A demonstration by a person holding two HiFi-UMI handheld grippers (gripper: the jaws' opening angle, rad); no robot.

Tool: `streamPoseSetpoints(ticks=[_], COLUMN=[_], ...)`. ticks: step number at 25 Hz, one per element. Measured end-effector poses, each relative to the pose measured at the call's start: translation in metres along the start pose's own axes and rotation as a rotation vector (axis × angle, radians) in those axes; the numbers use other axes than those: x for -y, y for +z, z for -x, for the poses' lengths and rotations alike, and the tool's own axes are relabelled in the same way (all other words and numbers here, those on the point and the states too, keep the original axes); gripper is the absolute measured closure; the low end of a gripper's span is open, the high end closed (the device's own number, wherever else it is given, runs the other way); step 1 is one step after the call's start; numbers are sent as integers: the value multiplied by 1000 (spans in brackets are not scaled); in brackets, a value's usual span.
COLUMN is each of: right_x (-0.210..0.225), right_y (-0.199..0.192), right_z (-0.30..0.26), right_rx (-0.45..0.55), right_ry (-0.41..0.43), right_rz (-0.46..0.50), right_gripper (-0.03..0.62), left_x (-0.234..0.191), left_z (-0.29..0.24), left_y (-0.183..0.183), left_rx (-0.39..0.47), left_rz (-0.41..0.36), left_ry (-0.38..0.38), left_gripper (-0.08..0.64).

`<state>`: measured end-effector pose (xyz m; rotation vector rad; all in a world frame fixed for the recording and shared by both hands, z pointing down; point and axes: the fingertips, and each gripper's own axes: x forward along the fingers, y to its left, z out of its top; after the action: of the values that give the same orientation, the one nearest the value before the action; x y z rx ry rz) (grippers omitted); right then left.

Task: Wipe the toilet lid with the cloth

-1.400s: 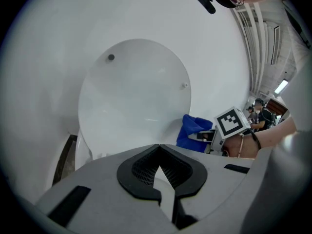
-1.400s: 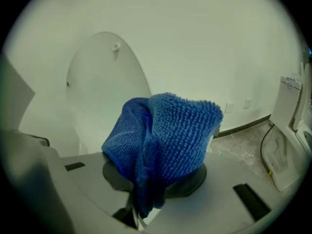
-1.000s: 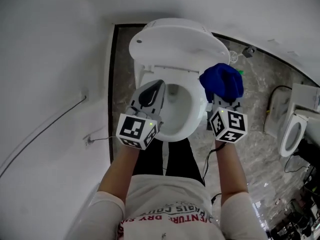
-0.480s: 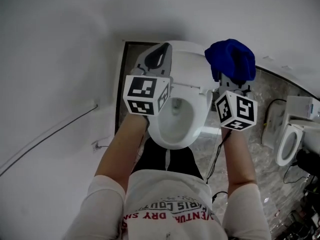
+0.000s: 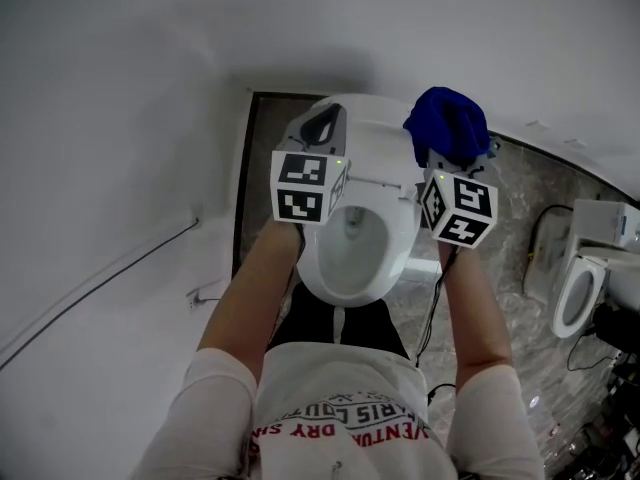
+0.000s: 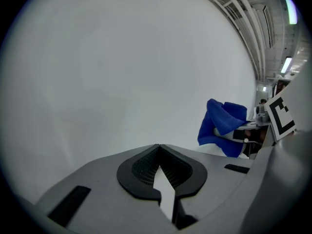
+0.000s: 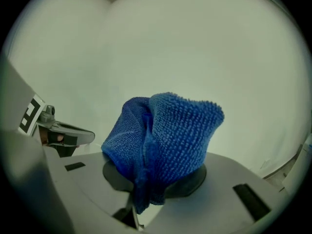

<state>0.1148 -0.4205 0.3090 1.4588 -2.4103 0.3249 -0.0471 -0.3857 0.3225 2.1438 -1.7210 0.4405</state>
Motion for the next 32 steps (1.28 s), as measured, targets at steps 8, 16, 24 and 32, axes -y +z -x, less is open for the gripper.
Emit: streamPoseSetpoints(ticks=[8, 16, 24, 32], right_x=[-10, -21, -35, -55], right_y=[-14, -22, -40, -65], right_z=[16, 49, 91, 146], right_rx=[-21, 20, 18, 51], right_ry=[55, 96, 87, -19], right_rz=[-7, -27, -49, -67], right_gripper=[499, 499, 499, 499], left_x=[4, 16, 31, 51], left_z=[19, 55, 97, 151], left_y=[-9, -22, -44, -77], left_rx=[47, 97, 116, 136], left_rz=[53, 93, 130, 153], left_ry=[26, 49, 11, -64], left_gripper=[554, 554, 554, 554])
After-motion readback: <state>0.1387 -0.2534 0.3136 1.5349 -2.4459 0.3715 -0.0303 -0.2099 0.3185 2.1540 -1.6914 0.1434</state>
